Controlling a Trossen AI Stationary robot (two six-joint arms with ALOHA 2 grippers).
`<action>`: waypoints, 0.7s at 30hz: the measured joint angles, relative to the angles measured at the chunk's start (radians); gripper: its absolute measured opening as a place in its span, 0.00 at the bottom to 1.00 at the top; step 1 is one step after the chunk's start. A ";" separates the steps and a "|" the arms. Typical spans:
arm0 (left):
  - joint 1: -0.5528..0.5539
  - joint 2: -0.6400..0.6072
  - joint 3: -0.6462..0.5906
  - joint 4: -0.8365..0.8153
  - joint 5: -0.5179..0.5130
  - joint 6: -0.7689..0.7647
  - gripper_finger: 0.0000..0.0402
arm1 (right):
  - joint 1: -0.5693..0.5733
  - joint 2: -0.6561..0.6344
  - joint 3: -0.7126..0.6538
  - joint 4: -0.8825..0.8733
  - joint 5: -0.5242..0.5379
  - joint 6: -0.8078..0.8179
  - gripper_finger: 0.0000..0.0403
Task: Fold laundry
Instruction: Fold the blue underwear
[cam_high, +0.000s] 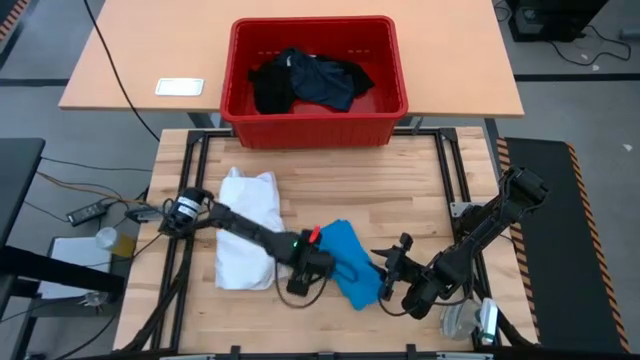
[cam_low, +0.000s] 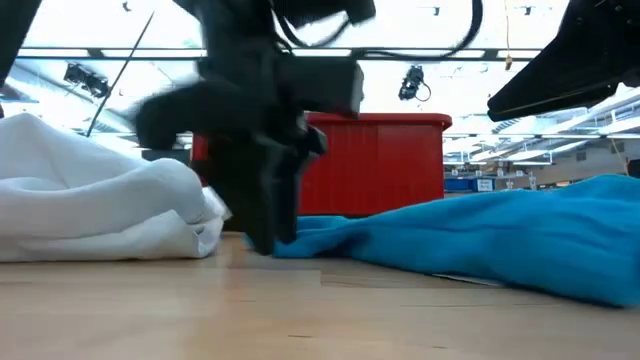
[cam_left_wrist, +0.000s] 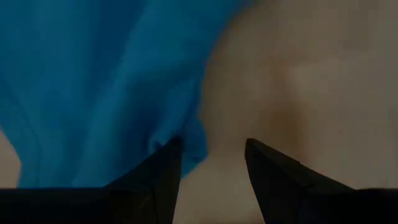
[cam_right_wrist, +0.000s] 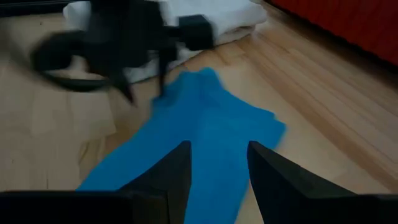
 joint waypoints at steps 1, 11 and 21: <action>0.020 0.002 -0.004 0.008 -0.026 0.009 0.45 | 0.000 0.000 0.000 0.001 0.000 0.000 0.40; 0.164 -0.003 -0.049 0.117 -0.301 0.151 0.45 | 0.000 0.000 0.000 0.045 -0.001 -0.048 0.40; -0.023 -0.061 -0.050 0.170 -0.281 0.647 0.45 | -0.001 0.000 0.000 0.043 0.005 -0.074 0.40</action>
